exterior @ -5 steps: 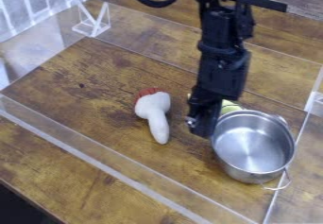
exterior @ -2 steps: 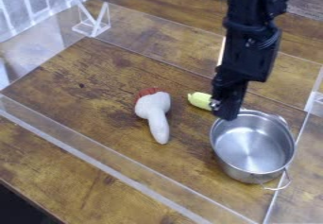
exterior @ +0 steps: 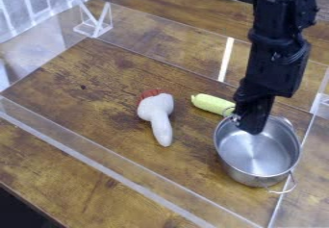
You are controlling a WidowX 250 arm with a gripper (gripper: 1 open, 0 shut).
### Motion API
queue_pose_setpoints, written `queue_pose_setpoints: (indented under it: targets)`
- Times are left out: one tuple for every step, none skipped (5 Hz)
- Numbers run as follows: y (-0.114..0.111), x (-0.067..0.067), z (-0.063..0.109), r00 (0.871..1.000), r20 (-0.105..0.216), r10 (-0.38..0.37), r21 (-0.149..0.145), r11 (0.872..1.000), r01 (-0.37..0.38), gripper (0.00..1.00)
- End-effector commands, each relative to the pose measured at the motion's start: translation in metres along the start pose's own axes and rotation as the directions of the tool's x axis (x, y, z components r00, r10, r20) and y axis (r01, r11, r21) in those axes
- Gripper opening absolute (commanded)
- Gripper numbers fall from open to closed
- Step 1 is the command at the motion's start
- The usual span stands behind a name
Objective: Put the mushroom in the silver pot
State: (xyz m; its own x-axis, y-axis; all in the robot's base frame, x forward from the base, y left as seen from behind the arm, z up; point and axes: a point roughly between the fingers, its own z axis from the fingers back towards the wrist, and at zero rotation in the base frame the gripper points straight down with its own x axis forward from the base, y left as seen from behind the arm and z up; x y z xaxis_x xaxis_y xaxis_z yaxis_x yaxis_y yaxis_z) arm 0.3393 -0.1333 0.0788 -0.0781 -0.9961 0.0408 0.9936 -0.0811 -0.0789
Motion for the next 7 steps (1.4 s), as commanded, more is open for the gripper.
queue_pose_setpoints:
  targets:
    - [-0.003, 0.012, 0.003, 0.999, 0.028, -0.033, 0.037, 0.999, 0.032, 0.0]
    - [-0.002, 0.016, -0.005, 0.998, 0.036, -0.045, 0.036, 0.998, 0.044, 0.0]
    - [0.005, 0.012, 0.005, 0.999, 0.035, -0.018, 0.042, 0.999, 0.016, 0.0]
    - [0.011, 0.006, 0.018, 0.999, 0.033, 0.018, 0.046, 0.999, -0.02, 0.0]
    - [0.019, -0.009, 0.013, 0.999, 0.05, 0.02, 0.038, 0.999, -0.022, 0.0]
    - [0.023, -0.01, 0.021, 0.998, 0.062, 0.026, 0.019, 0.999, -0.028, 1.0]
    - [0.025, -0.021, 0.042, 0.998, 0.051, 0.03, -0.007, 1.0, -0.029, 1.0]
